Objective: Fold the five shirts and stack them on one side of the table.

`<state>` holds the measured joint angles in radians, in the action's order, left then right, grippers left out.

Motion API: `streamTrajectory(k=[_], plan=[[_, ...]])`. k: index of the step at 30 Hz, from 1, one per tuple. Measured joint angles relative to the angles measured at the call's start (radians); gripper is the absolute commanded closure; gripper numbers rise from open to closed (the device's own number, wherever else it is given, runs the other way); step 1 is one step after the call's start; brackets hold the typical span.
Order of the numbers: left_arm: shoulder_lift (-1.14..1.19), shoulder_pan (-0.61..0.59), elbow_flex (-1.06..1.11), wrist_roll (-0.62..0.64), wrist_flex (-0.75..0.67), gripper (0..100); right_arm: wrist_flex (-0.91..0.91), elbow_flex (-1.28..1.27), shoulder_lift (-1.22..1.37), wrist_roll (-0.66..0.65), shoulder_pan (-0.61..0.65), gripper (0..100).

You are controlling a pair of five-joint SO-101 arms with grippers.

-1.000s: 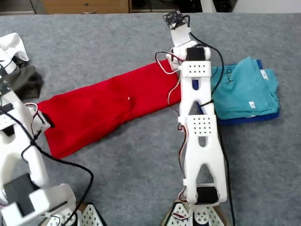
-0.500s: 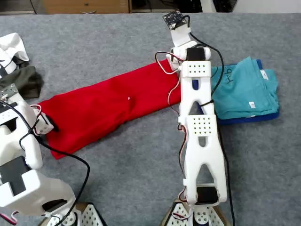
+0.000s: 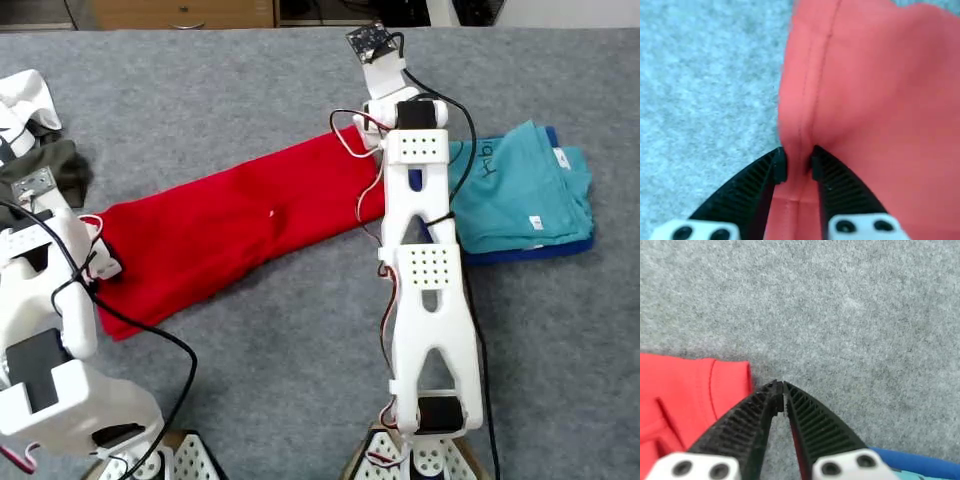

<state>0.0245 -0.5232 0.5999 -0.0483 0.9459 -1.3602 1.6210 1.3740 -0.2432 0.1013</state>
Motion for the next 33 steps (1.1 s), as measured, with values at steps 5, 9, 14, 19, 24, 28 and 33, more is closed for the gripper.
streamTrajectory(k=[5, 9, 14, 19, 24, 28, 33], plan=[[0.032, 0.044, -0.015, -0.035, -0.002, 98, 0.000, 0.000, 0.000, 0.000, -0.008, 99.5], [0.052, 0.048, -0.034, -0.038, 0.005, 98, 0.000, 0.000, 0.000, 0.000, -0.011, 99.5], [0.040, 0.060, -0.035, -0.038, 0.009, 98, 0.005, 0.000, 0.000, 0.000, -0.009, 99.5], [0.008, 0.126, -0.121, -0.034, 0.150, 98, 0.009, 0.000, 0.000, 0.000, -0.009, 99.5], [-0.023, 0.213, -0.308, 0.000, 0.348, 98, 0.009, 0.000, 0.000, 0.037, -0.037, 99.5], [-0.023, 0.299, -0.470, 0.012, 0.473, 98, 0.009, 0.000, -0.023, 0.094, -0.106, 99.5], [-0.023, 0.420, -0.618, 0.032, 0.517, 98, 0.009, 0.000, -0.029, 0.103, -0.132, 99.5]])
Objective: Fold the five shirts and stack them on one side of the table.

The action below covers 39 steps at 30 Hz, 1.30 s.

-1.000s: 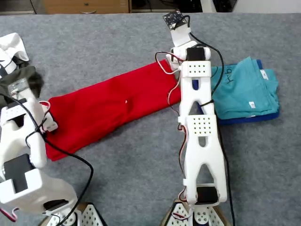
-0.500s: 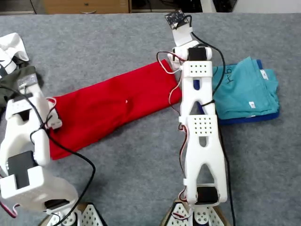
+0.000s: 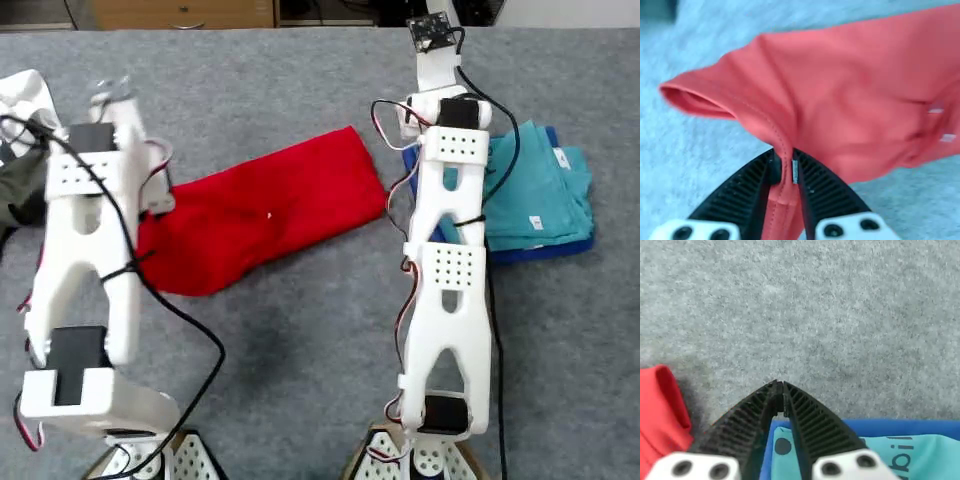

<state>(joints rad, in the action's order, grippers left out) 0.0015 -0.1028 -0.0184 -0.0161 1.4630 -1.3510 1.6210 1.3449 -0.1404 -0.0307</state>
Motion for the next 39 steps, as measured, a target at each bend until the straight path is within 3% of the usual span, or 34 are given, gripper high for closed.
streamTrajectory(k=[10, 22, 39], plan=[[0.015, 0.235, -0.181, 0.109, -0.049, 98, 0.018, 0.000, 0.000, 0.025, -0.034, 99.5], [0.288, 0.405, -0.468, 0.221, -0.144, 98, 0.049, 0.000, 0.000, 0.049, -0.078, 99.5], [0.770, 0.500, -1.068, 0.287, -0.129, 98, 0.057, 0.000, 0.000, 0.074, -0.100, 99.5]])
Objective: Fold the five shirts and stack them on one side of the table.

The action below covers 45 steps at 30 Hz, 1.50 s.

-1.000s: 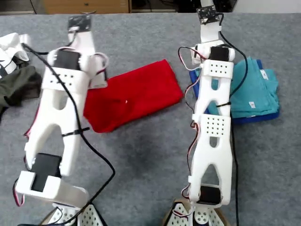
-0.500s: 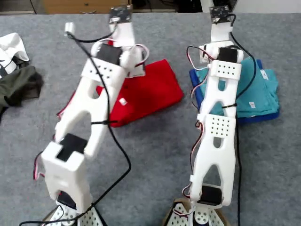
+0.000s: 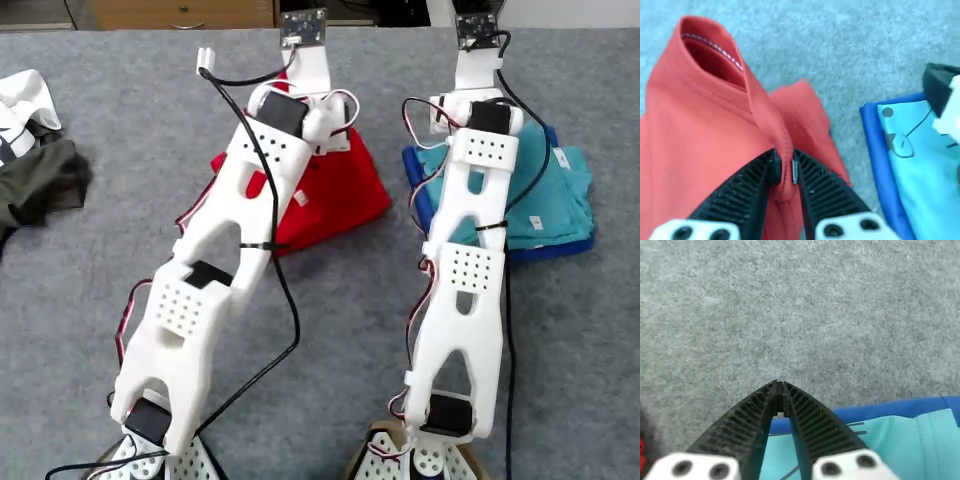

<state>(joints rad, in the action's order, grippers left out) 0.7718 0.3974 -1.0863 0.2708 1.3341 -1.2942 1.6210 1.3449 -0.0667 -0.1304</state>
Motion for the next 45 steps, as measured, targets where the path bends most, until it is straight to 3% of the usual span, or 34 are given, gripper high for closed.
streamTrajectory(k=[8, 18, 25, 29, 32, 39, 45], plan=[[0.106, 0.044, -0.166, 0.000, 0.038, 98, 0.006, 0.000, 0.000, 0.000, -0.025, 99.5], [0.152, 0.049, -0.183, 0.000, 0.038, 98, 0.015, 0.000, 0.000, 0.000, -0.025, 99.5], [0.152, 0.049, -0.183, 0.086, 0.038, 74, 0.015, 0.000, 0.000, 0.000, -0.025, 99.5], [0.152, 0.049, -0.183, 0.227, 0.055, 74, 0.015, 0.000, 0.000, 0.000, -0.025, 99.5], [0.152, 0.041, -0.187, 0.256, 0.081, 75, 0.015, 0.000, 0.000, 0.000, -0.025, 99.5], [0.150, -0.193, -0.358, 0.269, 0.232, 98, 0.015, 0.000, 0.000, 0.000, -0.025, 99.5], [0.201, -0.379, -0.356, 0.270, 0.307, 98, 0.014, 0.000, 0.000, -0.043, -0.015, 99.5]])
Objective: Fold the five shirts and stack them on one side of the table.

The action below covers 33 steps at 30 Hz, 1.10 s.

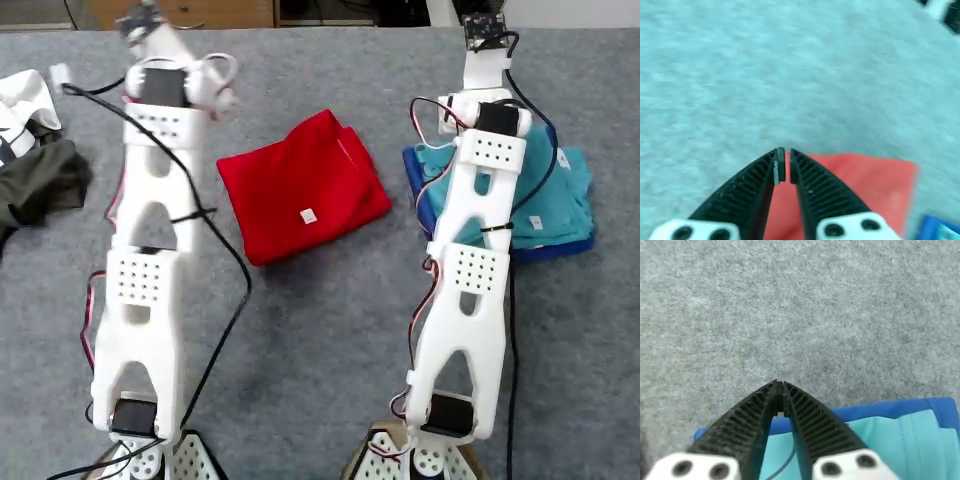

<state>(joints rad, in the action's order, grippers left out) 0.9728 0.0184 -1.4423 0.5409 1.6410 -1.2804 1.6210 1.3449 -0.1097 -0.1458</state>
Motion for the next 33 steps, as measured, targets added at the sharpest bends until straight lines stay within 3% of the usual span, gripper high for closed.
streamTrajectory(k=[8, 14, 18, 28, 33], plan=[[0.258, -0.008, 0.002, -0.002, -0.089, 98, -0.229, 0.000, -0.144, -0.133, 0.106, 99.5], [0.324, -0.052, -0.155, -0.002, -0.068, 98, -0.466, 0.000, -0.342, -0.207, 0.293, 99.5], [0.347, -0.064, -0.184, 0.000, -0.066, 98, -0.488, -0.106, -0.405, -0.230, 0.373, 99.5], [0.370, -0.061, -0.184, -0.002, -0.087, 98, -0.485, -0.766, -0.769, -0.295, 0.414, 99.6], [0.370, -0.061, -0.184, -0.002, -0.087, 98, -0.416, -0.873, -0.787, -0.302, 0.427, 99.6]])
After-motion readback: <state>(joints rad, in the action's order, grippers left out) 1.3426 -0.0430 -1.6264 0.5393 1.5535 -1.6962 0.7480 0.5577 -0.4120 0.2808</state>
